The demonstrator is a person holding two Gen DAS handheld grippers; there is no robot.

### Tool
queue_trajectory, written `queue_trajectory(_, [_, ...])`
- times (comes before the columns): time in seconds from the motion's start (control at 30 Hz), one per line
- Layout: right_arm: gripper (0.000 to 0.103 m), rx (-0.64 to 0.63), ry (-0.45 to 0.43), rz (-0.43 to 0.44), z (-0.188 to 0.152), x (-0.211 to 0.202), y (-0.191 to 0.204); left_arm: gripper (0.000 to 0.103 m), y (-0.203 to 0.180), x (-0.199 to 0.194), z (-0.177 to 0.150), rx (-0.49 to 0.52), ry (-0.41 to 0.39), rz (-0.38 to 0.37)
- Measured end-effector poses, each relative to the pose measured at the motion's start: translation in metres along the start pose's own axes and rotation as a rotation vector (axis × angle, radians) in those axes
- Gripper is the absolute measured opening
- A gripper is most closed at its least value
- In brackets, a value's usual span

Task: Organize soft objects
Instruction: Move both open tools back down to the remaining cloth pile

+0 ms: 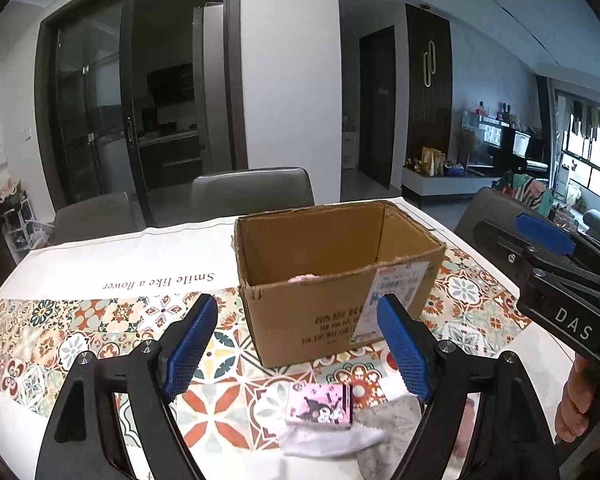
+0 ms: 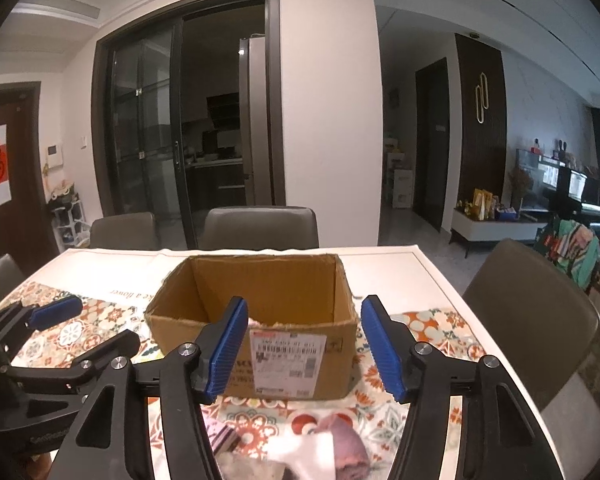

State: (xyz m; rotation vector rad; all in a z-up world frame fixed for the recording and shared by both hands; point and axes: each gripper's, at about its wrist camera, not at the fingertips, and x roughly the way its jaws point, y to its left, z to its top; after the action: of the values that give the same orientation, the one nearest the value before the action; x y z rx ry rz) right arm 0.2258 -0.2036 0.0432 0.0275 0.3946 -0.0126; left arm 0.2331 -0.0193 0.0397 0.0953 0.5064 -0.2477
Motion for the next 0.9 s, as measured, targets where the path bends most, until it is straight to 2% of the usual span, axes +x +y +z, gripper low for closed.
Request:
queue_trajectory(0.33, [0.064, 0.001, 0.002, -0.036, -0.02, -0.02, 0.004, 0.083, -0.002, -0.016, -0.026, -0.002, -0.01, 0.028])
queue_trajectory(0.67, [0.064, 0.012, 0.069, -0.077, -0.058, -0.031, 0.002, 0.084, -0.018, -0.021, -0.064, 0.042, 0.04, -0.008])
queue_trajectory(0.9, [0.064, 0.025, 0.148, -0.07, -0.089, -0.035, -0.006, 0.084, -0.027, -0.019, -0.09, 0.023, 0.1, -0.07])
